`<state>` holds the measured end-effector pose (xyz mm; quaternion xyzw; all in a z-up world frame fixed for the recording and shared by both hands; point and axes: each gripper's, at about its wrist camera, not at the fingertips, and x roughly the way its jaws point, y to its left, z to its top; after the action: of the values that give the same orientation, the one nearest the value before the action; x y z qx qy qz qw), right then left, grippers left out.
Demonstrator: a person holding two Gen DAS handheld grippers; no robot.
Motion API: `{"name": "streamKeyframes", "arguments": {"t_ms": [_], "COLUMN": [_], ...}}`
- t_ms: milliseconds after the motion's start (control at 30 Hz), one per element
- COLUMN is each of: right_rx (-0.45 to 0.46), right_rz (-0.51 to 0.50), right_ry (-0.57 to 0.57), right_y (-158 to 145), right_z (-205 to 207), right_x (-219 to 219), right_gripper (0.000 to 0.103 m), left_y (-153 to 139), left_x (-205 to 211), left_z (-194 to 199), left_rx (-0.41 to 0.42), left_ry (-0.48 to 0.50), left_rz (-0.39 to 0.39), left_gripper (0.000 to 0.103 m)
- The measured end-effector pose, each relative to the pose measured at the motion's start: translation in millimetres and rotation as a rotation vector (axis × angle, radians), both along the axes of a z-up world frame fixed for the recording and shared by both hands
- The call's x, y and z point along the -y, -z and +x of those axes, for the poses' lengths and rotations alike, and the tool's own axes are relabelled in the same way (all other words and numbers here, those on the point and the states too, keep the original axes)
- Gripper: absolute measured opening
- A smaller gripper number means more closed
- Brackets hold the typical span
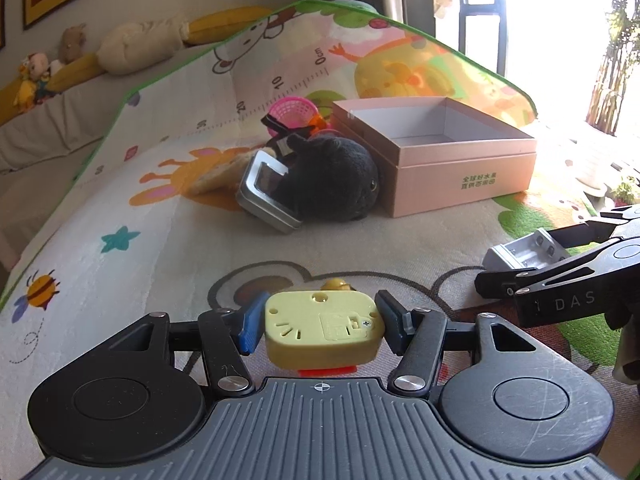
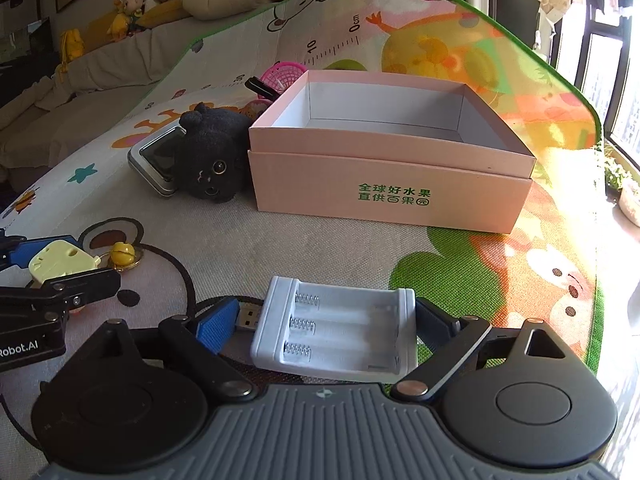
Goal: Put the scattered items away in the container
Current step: 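Carry the yellow toy and white charger over the pink box with both tools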
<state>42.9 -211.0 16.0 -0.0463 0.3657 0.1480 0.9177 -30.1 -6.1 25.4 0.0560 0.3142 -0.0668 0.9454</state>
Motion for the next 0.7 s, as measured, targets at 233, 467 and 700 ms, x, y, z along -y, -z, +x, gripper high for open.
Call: {"name": "streamKeyframes", "arguments": {"t_ms": [233, 467, 700], "right_rx": [-0.028, 0.078, 0.115], "right_rz": [0.081, 0.109, 0.151], "right_ry": [-0.02, -0.021, -0.042], "right_y": [-27.0, -65.9, -88.7], "right_z": [-22.3, -42.7, -42.7], "right_x": [43.2, 71.4, 85.6], "right_gripper": [0.093, 0.093, 0.093], "left_y": [-19.6, -44.4, -67.5], "left_x": [32.0, 61.5, 70.3], "left_z": [-20.8, -30.4, -17.1], "left_rx": [0.005, 0.065, 0.141], "left_ry": [0.155, 0.278, 0.305], "left_rz": [-0.001, 0.03, 0.048], "left_gripper": [0.063, 0.063, 0.063]}}
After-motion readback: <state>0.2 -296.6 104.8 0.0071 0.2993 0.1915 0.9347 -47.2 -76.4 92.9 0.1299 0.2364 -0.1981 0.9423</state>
